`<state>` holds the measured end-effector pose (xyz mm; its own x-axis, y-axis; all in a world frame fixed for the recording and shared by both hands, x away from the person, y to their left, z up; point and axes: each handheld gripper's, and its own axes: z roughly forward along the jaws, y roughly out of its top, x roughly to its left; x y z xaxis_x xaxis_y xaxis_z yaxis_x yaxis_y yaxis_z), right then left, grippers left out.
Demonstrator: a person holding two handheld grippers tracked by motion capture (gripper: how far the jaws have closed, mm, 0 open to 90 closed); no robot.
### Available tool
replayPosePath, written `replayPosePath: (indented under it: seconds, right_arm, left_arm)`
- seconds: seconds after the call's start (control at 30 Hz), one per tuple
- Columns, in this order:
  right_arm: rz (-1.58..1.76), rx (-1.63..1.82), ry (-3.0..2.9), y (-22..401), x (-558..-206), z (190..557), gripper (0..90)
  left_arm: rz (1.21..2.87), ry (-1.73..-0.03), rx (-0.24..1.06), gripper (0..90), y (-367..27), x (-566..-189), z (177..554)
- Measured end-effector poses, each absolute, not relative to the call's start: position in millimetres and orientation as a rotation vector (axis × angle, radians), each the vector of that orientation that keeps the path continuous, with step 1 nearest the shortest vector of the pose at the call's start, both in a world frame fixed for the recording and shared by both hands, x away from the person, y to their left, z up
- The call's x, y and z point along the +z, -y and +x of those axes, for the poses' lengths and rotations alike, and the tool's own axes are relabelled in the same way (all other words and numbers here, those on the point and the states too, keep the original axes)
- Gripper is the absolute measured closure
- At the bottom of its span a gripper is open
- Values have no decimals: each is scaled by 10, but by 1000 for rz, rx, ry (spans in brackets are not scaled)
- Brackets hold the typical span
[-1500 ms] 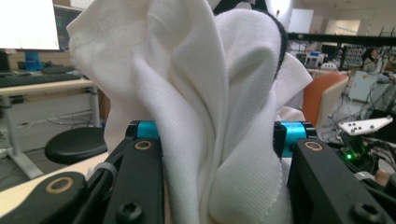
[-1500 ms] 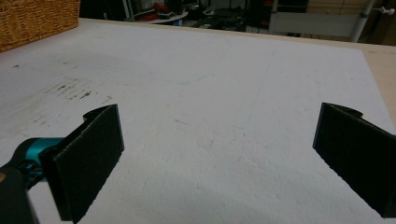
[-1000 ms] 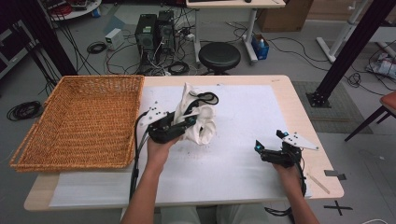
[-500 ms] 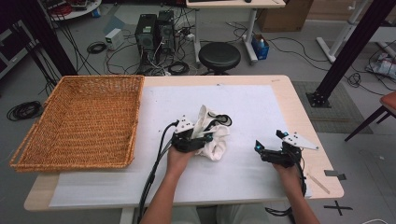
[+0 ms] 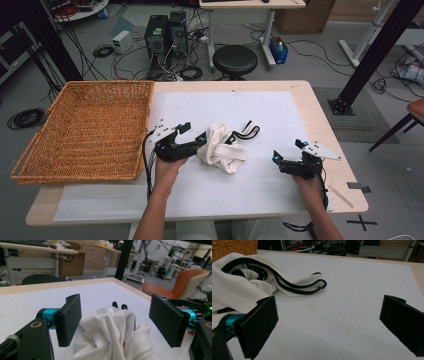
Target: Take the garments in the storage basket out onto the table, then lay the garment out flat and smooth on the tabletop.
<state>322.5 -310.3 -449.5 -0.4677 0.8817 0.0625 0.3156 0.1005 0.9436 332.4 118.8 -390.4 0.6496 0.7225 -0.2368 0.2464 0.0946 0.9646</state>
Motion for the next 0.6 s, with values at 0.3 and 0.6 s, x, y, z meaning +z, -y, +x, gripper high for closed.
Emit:
replayPosePath:
  seconds: [0.3,0.6]
  right_arm:
    - [1158,1371,-1847,3099,-4494,3218,10]
    - [1170,1378,-1836,3109,-4495,3218,10]
  left_arm:
    - [1454,-876,437,261,-1324,-3909,3251]
    - [1456,-854,426,262,-1269,-3853,3355]
